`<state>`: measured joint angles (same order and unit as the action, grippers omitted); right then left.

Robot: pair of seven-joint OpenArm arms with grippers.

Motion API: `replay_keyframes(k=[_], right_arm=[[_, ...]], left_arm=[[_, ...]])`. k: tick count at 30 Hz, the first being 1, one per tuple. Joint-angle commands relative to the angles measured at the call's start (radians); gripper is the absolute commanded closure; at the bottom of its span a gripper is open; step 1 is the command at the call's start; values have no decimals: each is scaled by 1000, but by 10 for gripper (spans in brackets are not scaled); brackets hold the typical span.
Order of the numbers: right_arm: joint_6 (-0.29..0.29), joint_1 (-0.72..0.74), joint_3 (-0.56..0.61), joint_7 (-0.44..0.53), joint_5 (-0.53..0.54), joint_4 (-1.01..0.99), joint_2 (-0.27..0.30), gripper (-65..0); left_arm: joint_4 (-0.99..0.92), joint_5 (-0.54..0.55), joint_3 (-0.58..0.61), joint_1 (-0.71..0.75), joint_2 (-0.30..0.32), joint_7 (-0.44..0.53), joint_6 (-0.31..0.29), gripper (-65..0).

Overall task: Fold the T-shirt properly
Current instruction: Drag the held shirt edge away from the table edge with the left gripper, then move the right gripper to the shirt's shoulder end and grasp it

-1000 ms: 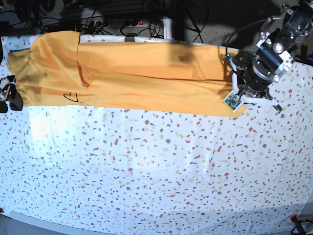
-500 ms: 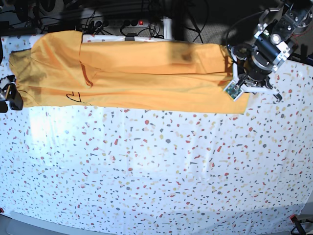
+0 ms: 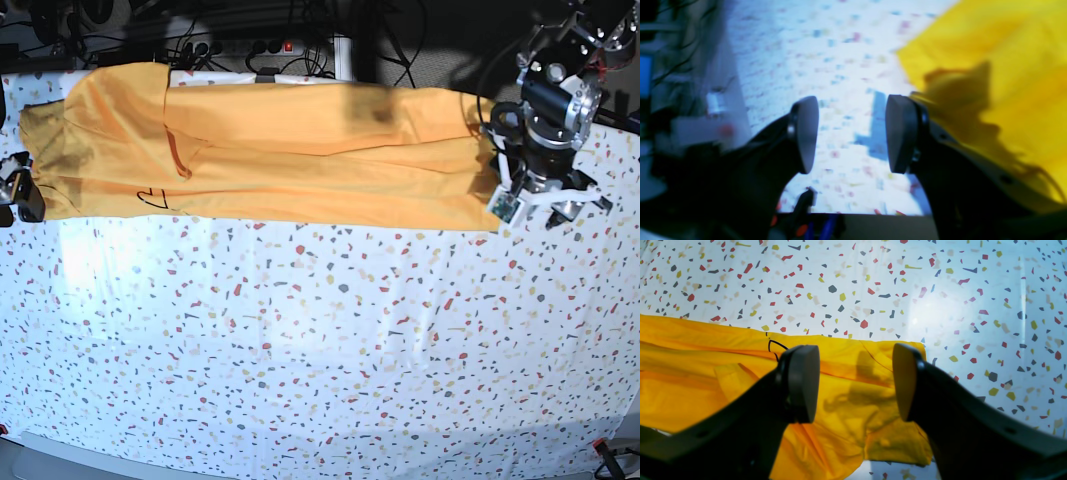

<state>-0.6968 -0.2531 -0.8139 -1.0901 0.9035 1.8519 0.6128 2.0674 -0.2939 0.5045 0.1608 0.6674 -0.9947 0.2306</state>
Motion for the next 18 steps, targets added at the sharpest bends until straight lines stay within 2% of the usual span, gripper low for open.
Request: replay_keyframes(k=[1, 2, 5, 10, 14, 18], right_arm=[[-1, 6, -11, 27, 14, 11, 27, -347], [-1, 6, -10, 27, 14, 11, 24, -347], [-1, 6, -10, 27, 14, 11, -6, -347], [-1, 6, -10, 23, 3, 11, -93, -347], [-1, 6, -7, 35, -98, 9, -138, -347], [-1, 6, 38, 35, -145, -30, -142, -347]], left_arm=[[14, -35, -8, -9, 11, 26, 33, -314], [14, -39, -8, -9, 10, 33, 51, -314], [14, -9, -8, -11, -21, 51, 52, -314], [14, 40, -6, -11, -137, 53, 37, -314], [14, 118, -6, -10, -211, 59, -4, -314], [-16, 145, -6, -3, -241, 109, -19, -314]])
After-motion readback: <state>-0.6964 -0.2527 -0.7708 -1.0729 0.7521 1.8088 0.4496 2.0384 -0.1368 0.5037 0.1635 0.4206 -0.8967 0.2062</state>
